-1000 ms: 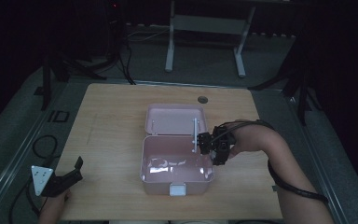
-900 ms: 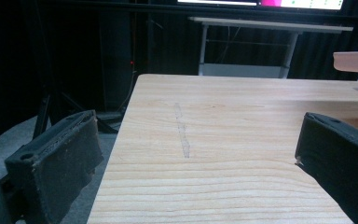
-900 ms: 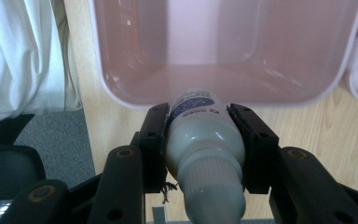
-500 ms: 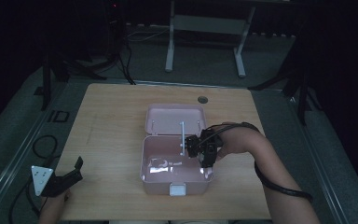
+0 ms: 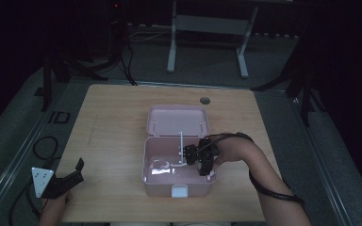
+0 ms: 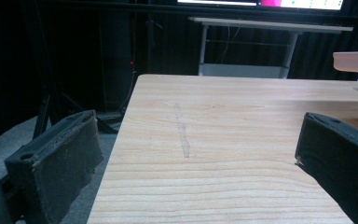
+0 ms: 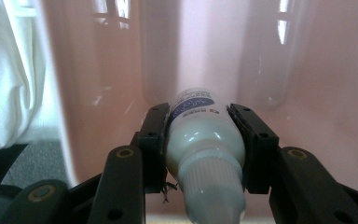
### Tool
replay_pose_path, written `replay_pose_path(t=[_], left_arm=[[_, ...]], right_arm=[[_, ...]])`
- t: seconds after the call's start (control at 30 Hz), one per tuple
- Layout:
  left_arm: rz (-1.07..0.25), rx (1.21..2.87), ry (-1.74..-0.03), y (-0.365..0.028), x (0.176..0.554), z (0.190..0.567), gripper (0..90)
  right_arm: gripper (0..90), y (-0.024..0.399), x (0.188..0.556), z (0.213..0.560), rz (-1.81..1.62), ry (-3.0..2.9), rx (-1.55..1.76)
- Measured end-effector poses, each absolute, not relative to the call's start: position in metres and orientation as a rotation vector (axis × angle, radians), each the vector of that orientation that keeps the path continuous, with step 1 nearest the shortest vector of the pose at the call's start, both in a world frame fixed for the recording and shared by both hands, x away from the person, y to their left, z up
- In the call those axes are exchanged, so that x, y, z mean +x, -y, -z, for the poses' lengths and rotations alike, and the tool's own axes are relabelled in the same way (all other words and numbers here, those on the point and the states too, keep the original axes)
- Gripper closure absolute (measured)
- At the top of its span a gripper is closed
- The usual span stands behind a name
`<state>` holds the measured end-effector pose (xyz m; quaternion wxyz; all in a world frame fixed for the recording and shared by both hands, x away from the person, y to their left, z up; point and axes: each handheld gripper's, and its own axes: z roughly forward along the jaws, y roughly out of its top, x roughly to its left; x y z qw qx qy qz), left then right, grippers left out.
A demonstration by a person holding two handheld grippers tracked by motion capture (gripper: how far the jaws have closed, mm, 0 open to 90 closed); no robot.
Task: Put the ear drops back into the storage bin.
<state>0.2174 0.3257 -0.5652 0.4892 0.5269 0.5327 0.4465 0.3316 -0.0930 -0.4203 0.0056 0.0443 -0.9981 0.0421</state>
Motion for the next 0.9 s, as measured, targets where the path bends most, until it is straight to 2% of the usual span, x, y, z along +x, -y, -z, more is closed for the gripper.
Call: replay_pose_path(t=[0.9], left_arm=[[-1.083,1.28,-1.295,-0.326,0.217,0.565,0.4]], right_arm=[[59.5,0.079,0.338,0.482,-0.229,3.085,0.164]])
